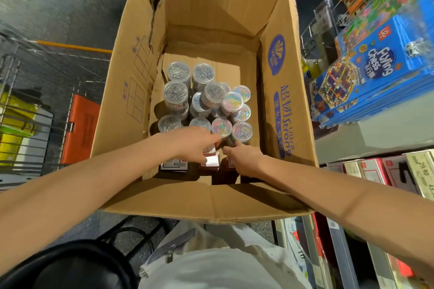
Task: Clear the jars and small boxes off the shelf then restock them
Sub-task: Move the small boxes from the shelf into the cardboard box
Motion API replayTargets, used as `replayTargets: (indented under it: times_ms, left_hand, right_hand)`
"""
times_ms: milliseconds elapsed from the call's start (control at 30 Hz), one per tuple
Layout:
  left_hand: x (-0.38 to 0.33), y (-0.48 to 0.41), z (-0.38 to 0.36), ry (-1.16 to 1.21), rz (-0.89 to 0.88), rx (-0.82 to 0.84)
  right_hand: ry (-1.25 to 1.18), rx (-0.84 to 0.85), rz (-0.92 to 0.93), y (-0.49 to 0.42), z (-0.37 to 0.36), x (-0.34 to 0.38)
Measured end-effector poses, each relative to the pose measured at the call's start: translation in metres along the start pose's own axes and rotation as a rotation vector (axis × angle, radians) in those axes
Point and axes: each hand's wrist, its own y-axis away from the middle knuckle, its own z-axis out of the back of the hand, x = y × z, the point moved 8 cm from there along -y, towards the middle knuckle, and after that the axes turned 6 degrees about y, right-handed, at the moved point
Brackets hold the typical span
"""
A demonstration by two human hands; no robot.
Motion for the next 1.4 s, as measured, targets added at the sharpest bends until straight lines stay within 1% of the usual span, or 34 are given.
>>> replayTargets:
  times_ms: [100, 200, 267, 367, 467, 567, 600, 667, 767, 900, 1000, 1067, 1200, 1300, 1367, 1400]
  left_hand:
    - [0.0, 0.001, 0.002, -0.029, 0.001, 0.001]
    - [-0.005, -0.003, 0.003, -0.039, -0.015, -0.004]
    - [-0.014, -0.009, 0.003, -0.064, -0.047, -0.004]
    - [-0.032, -0.025, -0.002, -0.118, -0.087, -0.019]
    - [-0.049, -0.046, -0.011, -0.228, -0.14, -0.076]
    - [-0.059, -0.064, -0.023, -0.204, -0.22, -0.157]
    - [-0.06, -0.07, -0.029, -0.192, -0.227, -0.165]
    - [-0.057, -0.084, -0.042, -0.208, -0.172, -0.124]
    - [-0.051, -0.099, -0.059, -0.214, -0.106, -0.071]
    - [-0.05, -0.1, -0.06, -0.218, -0.113, -0.071]
    - [-0.052, -0.095, -0.06, -0.218, -0.13, -0.084]
    - [-0.054, -0.095, -0.061, -0.277, -0.122, -0.059]
    - [-0.066, -0.097, -0.062, -0.279, -0.103, -0.003]
    - [-0.067, -0.093, -0.058, -0.309, -0.108, -0.019]
    - [-0.068, -0.086, -0.049, -0.336, -0.164, -0.052]
    - [-0.069, -0.081, -0.043, -0.35, -0.212, -0.094]
  right_hand:
    - [0.049, -0.038, -0.019, 0.016, 0.026, -0.008]
    - [-0.02, -0.141, 0.018, 0.039, 0.058, -0.023]
    - [-0.066, -0.244, 0.012, 0.056, 0.079, -0.038]
    - [-0.05, -0.391, -0.02, 0.07, 0.102, -0.054]
    - [-0.007, -0.507, -0.062, 0.076, 0.117, -0.066]
    - [0.041, -0.629, -0.085, 0.081, 0.127, -0.074]
    - [0.068, -0.678, -0.084, 0.082, 0.13, -0.075]
    - [0.114, -0.764, -0.066, 0.083, 0.134, -0.076]
    - [0.106, -0.81, -0.034, 0.079, 0.131, -0.079]
    - [0.163, -0.915, -0.005, 0.078, 0.12, -0.076]
    - [0.13, -1.001, 0.002, 0.08, 0.118, -0.078]
    - [0.111, -1.029, 0.015, 0.081, 0.119, -0.077]
    - [0.097, -1.026, 0.026, 0.08, 0.118, -0.076]
    - [0.095, -1.005, 0.028, 0.08, 0.118, -0.077]
    - [0.108, -1.003, 0.021, 0.079, 0.117, -0.077]
    - [0.115, -0.997, 0.023, 0.078, 0.116, -0.077]
